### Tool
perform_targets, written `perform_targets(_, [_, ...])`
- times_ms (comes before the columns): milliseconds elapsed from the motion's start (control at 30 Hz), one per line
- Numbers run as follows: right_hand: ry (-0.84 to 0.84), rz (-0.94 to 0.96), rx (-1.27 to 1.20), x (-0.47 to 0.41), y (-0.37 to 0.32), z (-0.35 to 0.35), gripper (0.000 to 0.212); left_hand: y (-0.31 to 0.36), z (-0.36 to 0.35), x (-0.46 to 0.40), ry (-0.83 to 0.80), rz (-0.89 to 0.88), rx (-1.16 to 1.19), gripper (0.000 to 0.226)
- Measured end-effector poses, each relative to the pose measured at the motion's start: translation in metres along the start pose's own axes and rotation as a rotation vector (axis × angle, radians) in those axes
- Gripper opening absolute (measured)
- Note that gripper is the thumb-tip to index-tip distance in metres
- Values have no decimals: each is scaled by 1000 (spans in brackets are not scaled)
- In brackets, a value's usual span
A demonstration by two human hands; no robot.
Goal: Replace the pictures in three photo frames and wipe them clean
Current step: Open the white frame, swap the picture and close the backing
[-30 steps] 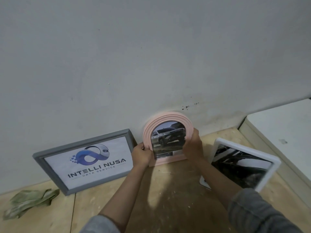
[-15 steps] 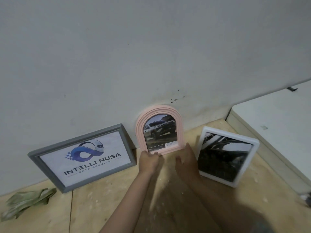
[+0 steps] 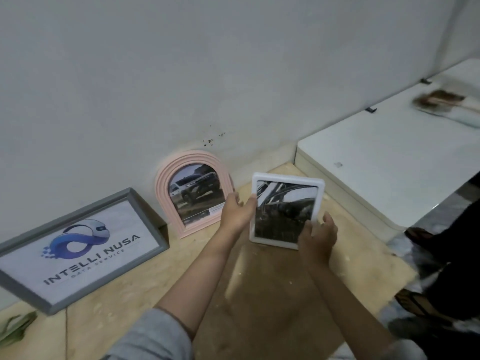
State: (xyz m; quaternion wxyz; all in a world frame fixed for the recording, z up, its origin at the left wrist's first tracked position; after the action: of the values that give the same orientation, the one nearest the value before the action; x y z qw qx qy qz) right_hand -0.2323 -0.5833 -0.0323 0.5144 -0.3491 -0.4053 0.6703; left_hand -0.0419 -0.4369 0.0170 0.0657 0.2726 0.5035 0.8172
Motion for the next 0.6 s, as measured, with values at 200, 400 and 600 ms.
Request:
perform_targets(200, [-197, 116, 62, -21, -4, -4, 23, 30, -24, -13, -43, -82, -86, 49])
perform_targets(400, [-206, 402, -52, -1, -37, 16, 6, 28, -9, -1, -77, -71, 151, 53])
perform_targets(600, [-436, 940, -114, 92, -98, 14, 15, -14, 41, 15, -128, 141, 594, 18])
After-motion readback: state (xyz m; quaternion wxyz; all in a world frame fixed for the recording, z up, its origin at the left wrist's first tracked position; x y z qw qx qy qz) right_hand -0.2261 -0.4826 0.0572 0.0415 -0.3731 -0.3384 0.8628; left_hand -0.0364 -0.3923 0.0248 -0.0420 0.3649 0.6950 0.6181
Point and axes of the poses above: each hand's wrist, its own x-axis away from the middle knuckle, its own z-axis out of the back of the hand, y = z × x, the point moved 9 cm from there along -x, towards the middle knuckle, and after that the axes turned 4 degrees about z, right-handed, at the moved point
